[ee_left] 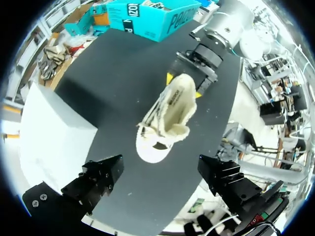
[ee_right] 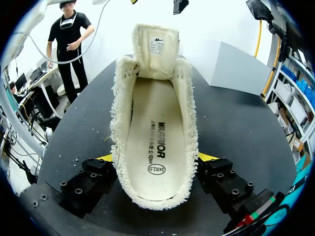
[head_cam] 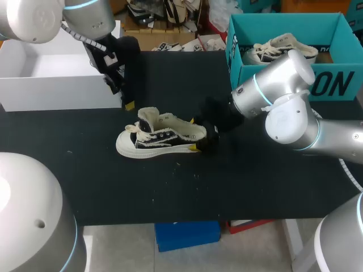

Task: Take the shoe out of the shoebox, open the shoe tongue, remove and reinsert the insole, then place the shoe into the shoebox

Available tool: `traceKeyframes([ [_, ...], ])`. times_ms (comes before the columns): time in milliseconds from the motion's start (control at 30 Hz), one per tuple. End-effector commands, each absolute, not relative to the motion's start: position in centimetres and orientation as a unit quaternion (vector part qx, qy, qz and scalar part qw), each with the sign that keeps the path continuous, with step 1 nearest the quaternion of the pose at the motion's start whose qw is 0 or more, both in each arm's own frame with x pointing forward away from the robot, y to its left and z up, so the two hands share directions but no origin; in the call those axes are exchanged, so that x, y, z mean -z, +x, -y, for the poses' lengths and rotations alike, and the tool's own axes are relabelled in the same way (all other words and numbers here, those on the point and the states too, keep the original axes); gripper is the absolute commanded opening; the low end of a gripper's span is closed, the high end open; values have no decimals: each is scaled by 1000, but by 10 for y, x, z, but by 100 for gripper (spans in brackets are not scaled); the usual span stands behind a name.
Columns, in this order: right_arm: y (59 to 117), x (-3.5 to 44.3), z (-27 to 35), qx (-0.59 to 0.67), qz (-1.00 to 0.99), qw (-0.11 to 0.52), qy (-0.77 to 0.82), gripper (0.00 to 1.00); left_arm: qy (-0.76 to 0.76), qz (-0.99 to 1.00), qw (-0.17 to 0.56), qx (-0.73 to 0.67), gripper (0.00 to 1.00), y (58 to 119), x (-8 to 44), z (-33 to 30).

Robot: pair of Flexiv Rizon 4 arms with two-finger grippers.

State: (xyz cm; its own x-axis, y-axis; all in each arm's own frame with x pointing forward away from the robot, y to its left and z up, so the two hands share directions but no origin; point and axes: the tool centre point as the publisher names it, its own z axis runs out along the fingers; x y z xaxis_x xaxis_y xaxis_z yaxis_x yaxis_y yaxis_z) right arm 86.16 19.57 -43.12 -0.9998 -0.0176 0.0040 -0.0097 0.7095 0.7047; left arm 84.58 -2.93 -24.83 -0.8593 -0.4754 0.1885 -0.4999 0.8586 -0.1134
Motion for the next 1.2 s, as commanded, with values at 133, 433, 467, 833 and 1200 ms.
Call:
traceKeyframes([
  [133, 861, 431, -195, 380, 925, 6, 7, 0, 60, 991, 55, -109, 100, 845, 249, 34],
  [433, 861, 431, -195, 380, 925, 6, 7, 0, 110, 986, 79, -101, 0, 852, 258, 15],
  [467, 861, 431, -195, 380, 925, 6, 7, 0, 115, 986, 79, -97, 0, 853, 260, 12],
  [833, 861, 431, -195, 380, 925, 6, 7, 0, 79, 989, 101, -79, 0, 838, 249, 23],
  [1200, 861, 431, -195, 380, 925, 6, 7, 0, 27, 991, 100, -86, 0, 823, 259, 51],
])
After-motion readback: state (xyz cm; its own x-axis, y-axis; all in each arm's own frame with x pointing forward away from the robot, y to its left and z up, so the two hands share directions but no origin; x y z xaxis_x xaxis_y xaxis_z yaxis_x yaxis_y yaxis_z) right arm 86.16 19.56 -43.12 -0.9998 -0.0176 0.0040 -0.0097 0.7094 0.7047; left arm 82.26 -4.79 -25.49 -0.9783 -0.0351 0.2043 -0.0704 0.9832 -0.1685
